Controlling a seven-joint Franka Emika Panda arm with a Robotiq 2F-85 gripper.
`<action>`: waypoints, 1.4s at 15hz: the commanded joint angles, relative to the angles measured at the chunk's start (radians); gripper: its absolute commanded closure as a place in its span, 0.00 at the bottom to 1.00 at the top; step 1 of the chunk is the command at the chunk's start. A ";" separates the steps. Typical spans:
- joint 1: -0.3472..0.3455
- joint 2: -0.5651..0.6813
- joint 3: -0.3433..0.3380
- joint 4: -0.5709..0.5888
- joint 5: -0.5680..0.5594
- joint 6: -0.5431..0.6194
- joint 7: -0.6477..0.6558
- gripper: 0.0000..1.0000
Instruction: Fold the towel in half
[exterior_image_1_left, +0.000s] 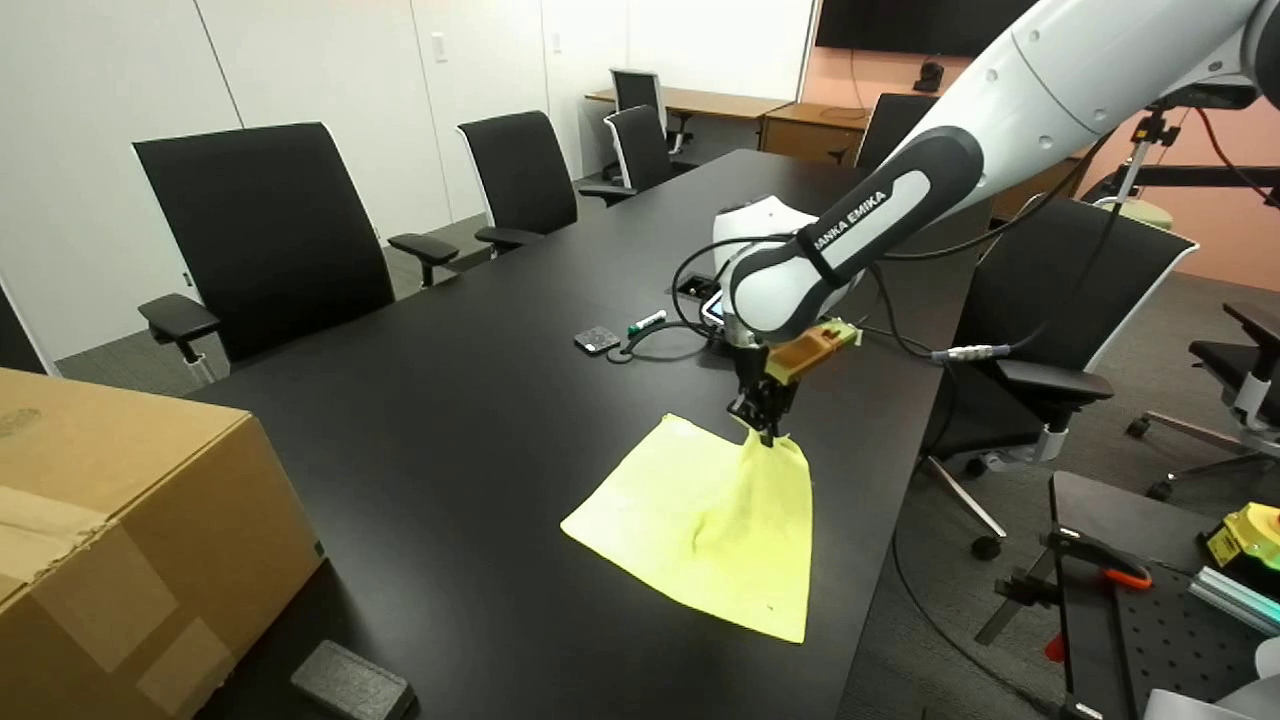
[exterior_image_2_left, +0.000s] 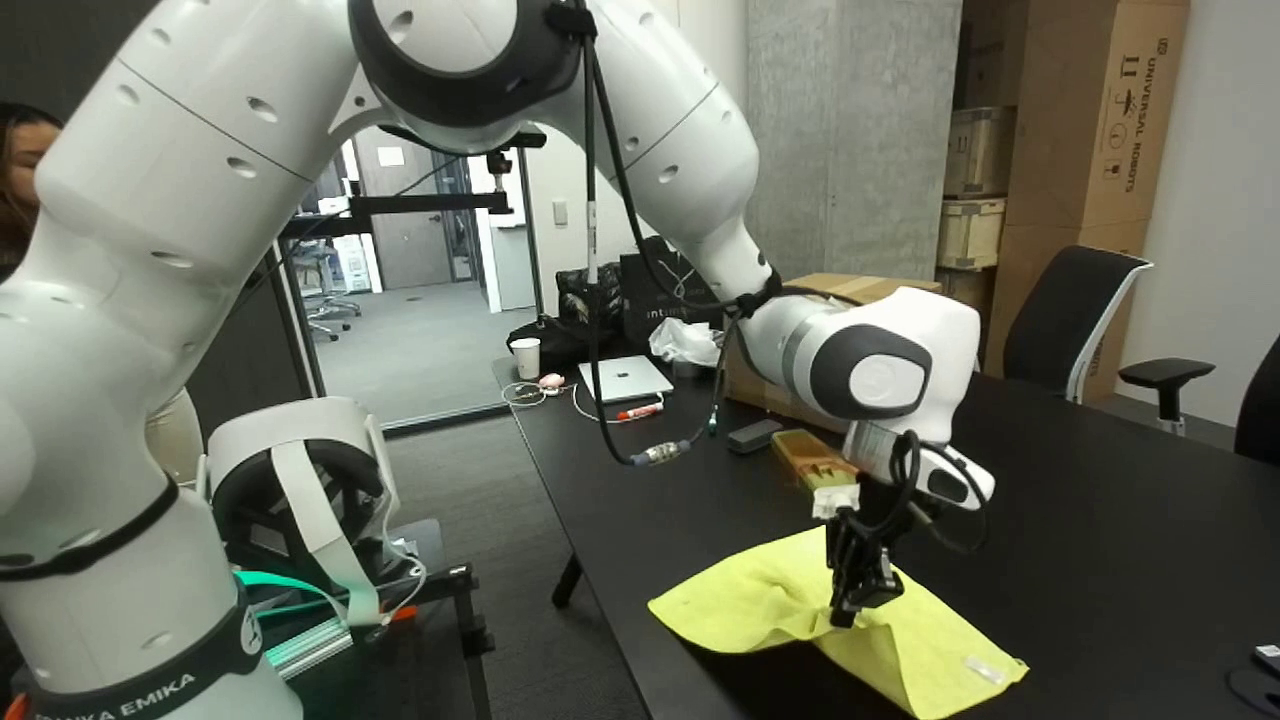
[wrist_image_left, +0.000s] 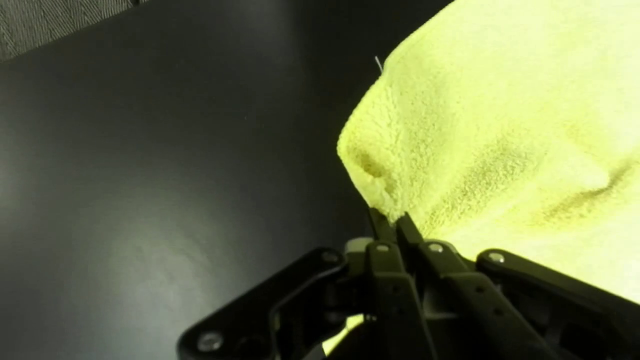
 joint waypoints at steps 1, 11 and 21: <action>0.008 0.054 0.013 0.199 -0.032 -0.127 -0.015 0.94; 0.003 0.326 0.039 0.658 -0.027 -0.405 -0.011 0.94; -0.033 0.486 -0.007 0.824 0.020 -0.466 0.248 0.95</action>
